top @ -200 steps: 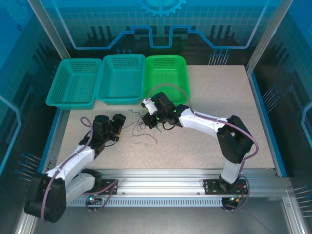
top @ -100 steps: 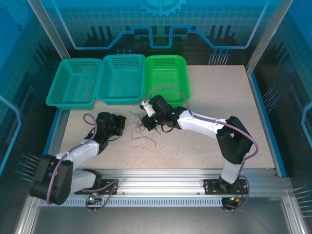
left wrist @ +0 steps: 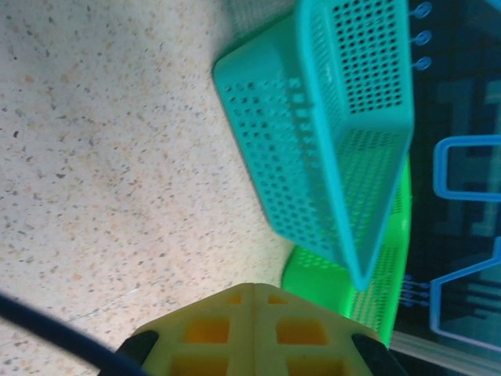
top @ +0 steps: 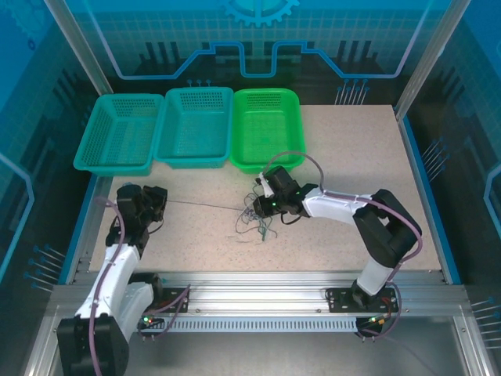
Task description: Untangle the cables
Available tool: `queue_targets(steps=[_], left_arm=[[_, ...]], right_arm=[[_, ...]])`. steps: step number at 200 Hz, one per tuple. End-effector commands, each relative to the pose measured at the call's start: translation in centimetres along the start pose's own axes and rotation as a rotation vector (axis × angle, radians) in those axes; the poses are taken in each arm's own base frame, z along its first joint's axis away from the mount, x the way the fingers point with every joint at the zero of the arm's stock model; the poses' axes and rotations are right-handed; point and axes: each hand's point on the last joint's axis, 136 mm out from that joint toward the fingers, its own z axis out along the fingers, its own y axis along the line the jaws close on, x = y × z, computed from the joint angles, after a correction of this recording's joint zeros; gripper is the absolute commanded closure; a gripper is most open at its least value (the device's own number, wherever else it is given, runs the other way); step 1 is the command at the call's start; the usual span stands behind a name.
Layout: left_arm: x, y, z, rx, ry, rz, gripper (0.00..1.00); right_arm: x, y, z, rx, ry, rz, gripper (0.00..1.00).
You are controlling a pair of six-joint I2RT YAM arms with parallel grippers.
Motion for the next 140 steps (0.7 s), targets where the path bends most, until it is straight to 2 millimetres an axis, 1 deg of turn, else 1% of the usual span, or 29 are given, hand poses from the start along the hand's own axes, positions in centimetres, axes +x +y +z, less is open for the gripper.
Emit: queue_targets(steps=[1,4,13,16,30,42,54,64,74,78,84,93,100,113,121,131,140], left_arm=[[0.4,-2.9,-0.1,0.074,0.044,0.125,1.0],[0.5,-3.0,0.0,0.073,0.047,0.137,1.0],[0.8,-3.2,-0.1,0.069,0.048,0.173,1.0],[0.8,-3.2,-0.1,0.066,0.048,0.182,1.0],[1.1,-3.4,-0.2,0.059,0.044,0.212,1.0],[1.1,-3.2,-0.2,0.052,0.041,0.221,1.0],[1.1,-3.1,-0.2,0.048,0.038,0.223,1.0],[1.1,-3.0,-0.2,0.046,0.034,0.222,1.0],[1.1,-3.0,-0.3,0.045,0.034,0.221,1.0],[1.1,-3.0,-0.4,0.044,0.031,0.222,1.0],[1.0,-3.0,-0.4,0.043,0.028,0.224,1.0],[0.9,-2.9,-0.5,0.04,0.022,0.228,1.0],[0.8,-2.9,-0.6,0.034,0.015,0.232,1.0],[0.6,-2.6,-0.8,0.02,0.003,0.238,1.0],[0.5,-2.5,-0.9,0.015,-0.004,0.244,1.0],[0.4,-2.5,-1.0,0.01,-0.012,0.252,1.0],[0.3,-2.3,-1.0,0.005,-0.016,0.256,1.0]], right_arm=[[1.4,0.8,-0.1,0.01,0.063,-0.053,0.64],[1.2,1.0,-0.4,0.006,0.055,-0.056,0.6],[0.4,1.6,-1.3,-0.012,0.022,-0.067,0.57],[0.0,1.9,-1.7,-0.017,0.007,-0.074,0.54],[-1.5,3.1,-3.4,-0.009,-0.066,-0.128,0.53],[-2.7,4.1,-4.5,0.014,-0.12,-0.179,0.53],[-3.6,5.4,-4.9,0.011,-0.158,-0.211,0.54],[-4.2,6.4,-4.9,-0.012,-0.183,-0.218,0.53],[-4.7,6.8,-4.6,-0.02,-0.201,-0.205,0.53],[-5.0,6.7,-4.5,-0.009,-0.206,-0.194,0.52],[-5.4,6.1,-4.2,0.031,-0.213,-0.169,0.43],[-5.7,4.6,-3.8,0.119,-0.199,-0.13,0.34],[-5.9,3.6,-3.4,0.185,-0.19,-0.112,0.31],[-5.6,1.8,-2.1,0.281,-0.15,-0.098,0.3],[-5.1,1.2,-1.1,0.311,-0.102,-0.09,0.31],[-4.4,0.8,0.3,0.327,-0.042,-0.079,0.34],[-3.7,0.9,1.4,0.318,0.005,-0.072,0.36]])
